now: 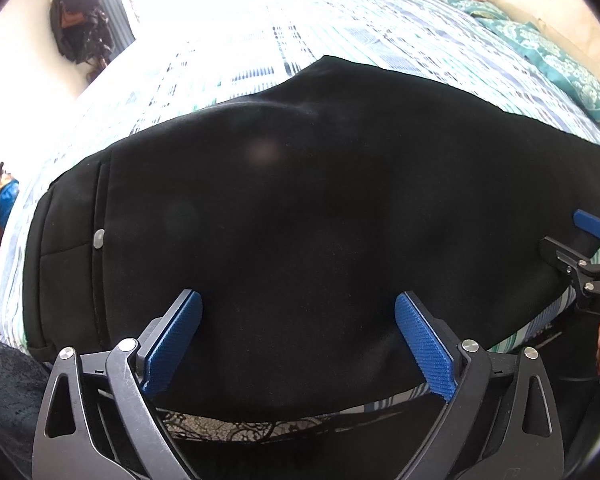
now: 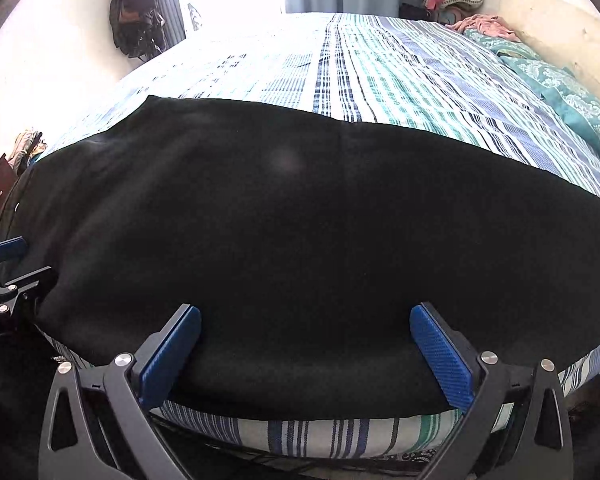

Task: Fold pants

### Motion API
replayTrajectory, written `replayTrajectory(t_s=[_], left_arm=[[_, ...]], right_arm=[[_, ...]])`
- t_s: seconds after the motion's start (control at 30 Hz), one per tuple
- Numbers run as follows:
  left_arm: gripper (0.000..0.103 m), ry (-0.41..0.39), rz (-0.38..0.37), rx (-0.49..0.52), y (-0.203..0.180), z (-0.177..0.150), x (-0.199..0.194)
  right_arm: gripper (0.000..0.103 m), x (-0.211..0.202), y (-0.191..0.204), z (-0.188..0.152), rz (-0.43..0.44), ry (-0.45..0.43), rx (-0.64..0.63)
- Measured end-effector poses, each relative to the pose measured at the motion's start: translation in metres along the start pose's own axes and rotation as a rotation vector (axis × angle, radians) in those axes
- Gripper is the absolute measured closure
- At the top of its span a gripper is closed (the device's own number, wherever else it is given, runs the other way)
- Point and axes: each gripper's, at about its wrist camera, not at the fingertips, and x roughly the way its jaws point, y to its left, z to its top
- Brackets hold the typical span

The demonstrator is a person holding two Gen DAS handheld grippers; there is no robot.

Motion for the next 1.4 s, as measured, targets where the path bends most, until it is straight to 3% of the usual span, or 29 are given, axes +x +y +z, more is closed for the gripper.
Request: replayTrajectory(t_s=[0.27, 0.43, 0.6, 0.7, 0.9, 1.03, 1.17, 1.27, 1.4], left_arm=[[0.006, -0.106, 0.008, -0.095, 0.01, 0.024, -0.03], [0.006, -0.099, 0.032, -0.145, 0.018, 0.041, -0.008], [0.004, -0.036, 0.075, -0.177, 0.026, 0.033, 0.032], [0.003, -0.062, 0.106, -0.117, 0.018, 0.025, 0.031], [0.003, -0.057, 0.096, -0.118, 0.021, 0.027, 0.03], [0.002, -0.062, 0.095, -0.112, 0.021, 0.027, 0.031], [0.002, -0.065, 0.094, -0.111, 0.021, 0.027, 0.032], [0.002, -0.07, 0.098, -0.109, 0.021, 0.027, 0.032], [0.002, -0.068, 0.099, -0.109, 0.02, 0.027, 0.032]], right_arm=[[0.0, 0.004, -0.002, 0.006, -0.003, 0.009, 0.007], [0.0, 0.006, -0.001, 0.008, -0.012, 0.008, 0.011], [0.0, 0.007, -0.001, 0.008, -0.018, 0.001, 0.012], [0.0, 0.007, -0.001, 0.007, -0.021, -0.006, 0.012], [0.0, -0.007, -0.009, 0.017, -0.031, 0.003, 0.035], [0.0, -0.02, -0.057, 0.037, -0.014, -0.023, 0.112], [0.001, -0.002, -0.145, 0.057, 0.012, 0.109, 0.209], [0.001, 0.011, -0.222, 0.06, -0.048, 0.184, 0.247], [0.001, 0.002, -0.319, 0.061, -0.151, 0.165, 0.338]])
